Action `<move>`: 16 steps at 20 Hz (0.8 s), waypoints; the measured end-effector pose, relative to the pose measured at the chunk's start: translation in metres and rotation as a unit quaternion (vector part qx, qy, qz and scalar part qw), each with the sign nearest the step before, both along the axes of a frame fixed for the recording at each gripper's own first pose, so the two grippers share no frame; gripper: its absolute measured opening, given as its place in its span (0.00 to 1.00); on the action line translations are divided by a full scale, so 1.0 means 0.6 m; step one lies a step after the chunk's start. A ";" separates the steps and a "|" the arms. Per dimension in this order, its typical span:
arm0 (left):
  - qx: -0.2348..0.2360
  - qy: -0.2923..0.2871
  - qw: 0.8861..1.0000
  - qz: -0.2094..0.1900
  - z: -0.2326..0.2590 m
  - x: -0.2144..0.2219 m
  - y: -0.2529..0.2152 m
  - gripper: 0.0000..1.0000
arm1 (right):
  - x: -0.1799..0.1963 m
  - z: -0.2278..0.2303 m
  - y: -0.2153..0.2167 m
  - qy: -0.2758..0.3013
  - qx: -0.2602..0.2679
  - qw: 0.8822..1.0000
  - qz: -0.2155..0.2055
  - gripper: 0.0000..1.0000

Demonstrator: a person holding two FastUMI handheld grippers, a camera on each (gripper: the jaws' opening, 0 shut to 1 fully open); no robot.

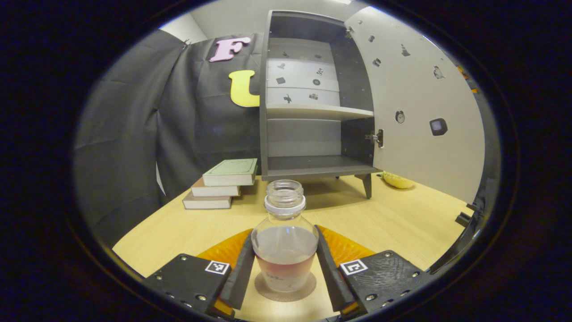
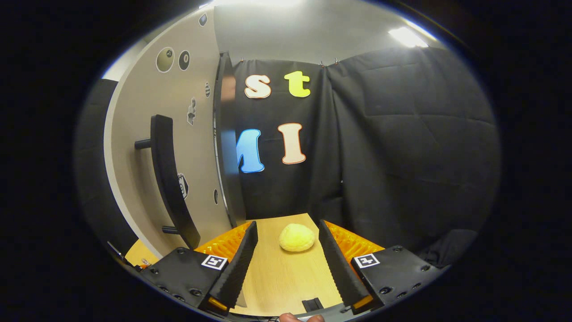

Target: Open the cabinet door with the right hand, grasp the bottle in the cabinet with the left hand and place it on the coaster, then close the cabinet door with the right hand.

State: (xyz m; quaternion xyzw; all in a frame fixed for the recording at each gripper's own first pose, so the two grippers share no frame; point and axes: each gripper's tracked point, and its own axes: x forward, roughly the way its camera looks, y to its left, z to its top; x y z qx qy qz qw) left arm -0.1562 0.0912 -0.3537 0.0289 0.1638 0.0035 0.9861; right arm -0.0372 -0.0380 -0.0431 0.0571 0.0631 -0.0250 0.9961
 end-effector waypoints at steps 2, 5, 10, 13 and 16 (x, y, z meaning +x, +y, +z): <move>-0.001 0.004 1.000 0.001 0.000 0.000 -0.001 0.74 | 0.001 0.000 0.003 -0.003 0.006 1.000 0.003 0.88; 0.007 0.012 1.000 -0.004 0.003 -0.001 -0.004 0.75 | 0.000 0.000 -0.010 -0.005 0.013 1.000 -0.006 0.88; 0.009 0.020 1.000 -0.006 0.012 -0.003 0.000 0.75 | -0.003 -0.008 -0.020 0.000 0.035 0.999 -0.013 0.87; -0.004 0.022 1.000 -0.014 0.030 -0.004 -0.006 0.84 | -0.010 -0.014 -0.023 0.004 0.038 0.999 -0.016 0.87; -0.003 0.015 1.000 -0.016 0.060 -0.010 -0.006 0.84 | -0.009 -0.019 -0.028 0.004 0.042 0.999 -0.018 0.87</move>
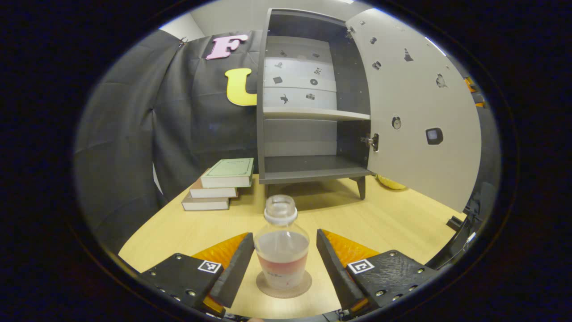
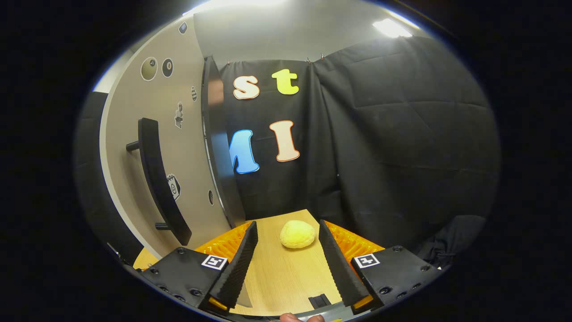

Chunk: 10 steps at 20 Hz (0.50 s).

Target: Open the cabinet door with the right hand, grasp the bottle in the cabinet with the left hand and place it on the coaster, then close the cabinet door with the right hand.

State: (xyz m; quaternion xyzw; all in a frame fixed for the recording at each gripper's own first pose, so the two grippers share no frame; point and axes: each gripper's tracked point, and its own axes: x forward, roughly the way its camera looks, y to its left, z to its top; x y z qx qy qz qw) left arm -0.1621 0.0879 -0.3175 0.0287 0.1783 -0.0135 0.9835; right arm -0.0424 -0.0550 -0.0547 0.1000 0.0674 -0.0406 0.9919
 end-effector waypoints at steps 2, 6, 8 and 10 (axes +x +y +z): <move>0.009 -0.007 1.000 0.001 0.024 -0.004 0.002 0.84 | 0.007 -0.003 -0.004 -0.001 0.011 1.000 0.003 0.87; 0.025 -0.021 0.999 0.008 0.090 -0.012 -0.001 0.87 | 0.031 0.001 -0.027 -0.004 0.016 1.000 0.005 0.87; 0.037 -0.037 0.999 0.014 0.144 -0.014 -0.006 0.84 | 0.038 0.008 -0.034 -0.012 0.017 1.000 0.009 0.87; 0.039 -0.057 0.997 0.020 0.206 -0.010 -0.020 0.86 | 0.047 0.008 -0.038 -0.012 0.009 1.000 0.017 0.88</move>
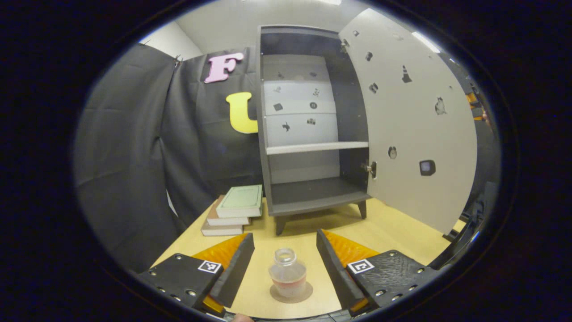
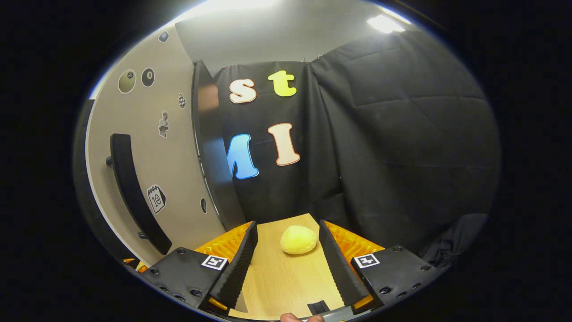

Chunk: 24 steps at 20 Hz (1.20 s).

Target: Open the cabinet door with the right hand, grasp the bottle in the cabinet with the left hand and place it on the coaster, then close the cabinet door with the right hand.

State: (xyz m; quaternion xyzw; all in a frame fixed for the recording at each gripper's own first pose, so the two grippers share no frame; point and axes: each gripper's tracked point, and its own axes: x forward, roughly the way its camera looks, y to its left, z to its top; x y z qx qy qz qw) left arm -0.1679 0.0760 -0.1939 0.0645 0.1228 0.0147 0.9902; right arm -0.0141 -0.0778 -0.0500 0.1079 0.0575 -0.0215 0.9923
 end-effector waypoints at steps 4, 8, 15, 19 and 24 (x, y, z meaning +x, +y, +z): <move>-0.007 -0.008 0.998 0.064 0.082 0.002 0.007 0.84 | 0.020 0.023 0.023 -0.004 -0.008 0.999 0.047 0.87; -0.048 -0.013 0.994 0.092 0.142 -0.003 -0.015 0.85 | 0.032 0.058 0.052 -0.024 -0.026 0.994 0.099 0.80; -0.085 -0.028 0.986 0.143 0.241 -0.024 0.006 0.86 | 0.044 0.114 0.086 -0.052 -0.017 0.984 0.168 0.80; -0.108 -0.042 0.980 0.162 0.293 -0.028 0.038 0.84 | 0.034 0.125 0.092 -0.042 0.014 0.982 0.181 0.88; -0.092 -0.049 0.981 0.162 0.327 -0.004 0.080 0.84 | 0.008 0.141 0.105 -0.049 0.006 0.985 0.165 0.80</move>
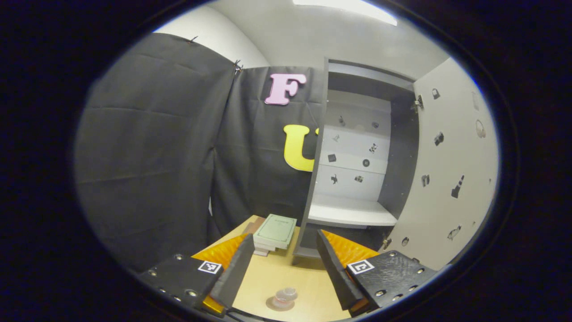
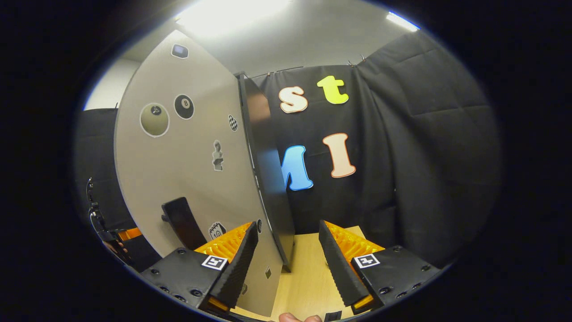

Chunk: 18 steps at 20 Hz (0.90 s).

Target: Open the cabinet door with the right hand, grasp the bottle in the cabinet with the left hand and place it on the coaster, then close the cabinet door with the right hand.

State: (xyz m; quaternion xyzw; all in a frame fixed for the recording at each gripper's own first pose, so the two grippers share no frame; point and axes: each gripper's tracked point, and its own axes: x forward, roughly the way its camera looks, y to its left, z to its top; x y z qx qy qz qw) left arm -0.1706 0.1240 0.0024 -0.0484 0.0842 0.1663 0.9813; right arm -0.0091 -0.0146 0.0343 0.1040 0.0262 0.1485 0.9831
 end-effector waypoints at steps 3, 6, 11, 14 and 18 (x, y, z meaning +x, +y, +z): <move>-0.004 -0.012 1.000 -0.027 0.028 0.021 0.009 0.84 | -0.012 0.007 0.019 0.002 -0.010 1.000 -0.016 0.80; 0.010 -0.019 0.998 -0.055 0.062 0.037 0.029 0.84 | -0.025 0.016 0.022 -0.001 -0.026 0.998 -0.052 0.80; 0.009 -0.020 0.997 -0.078 0.060 0.060 0.070 0.84 | -0.044 0.031 0.025 -0.012 -0.039 0.993 -0.106 0.87; 0.006 -0.012 0.996 -0.090 0.042 0.068 0.092 0.87 | -0.053 0.035 0.033 -0.017 -0.059 0.989 -0.132 0.80; -0.005 -0.008 0.995 -0.100 0.026 0.068 0.125 0.86 | -0.065 0.030 0.077 -0.008 -0.040 0.990 -0.133 0.80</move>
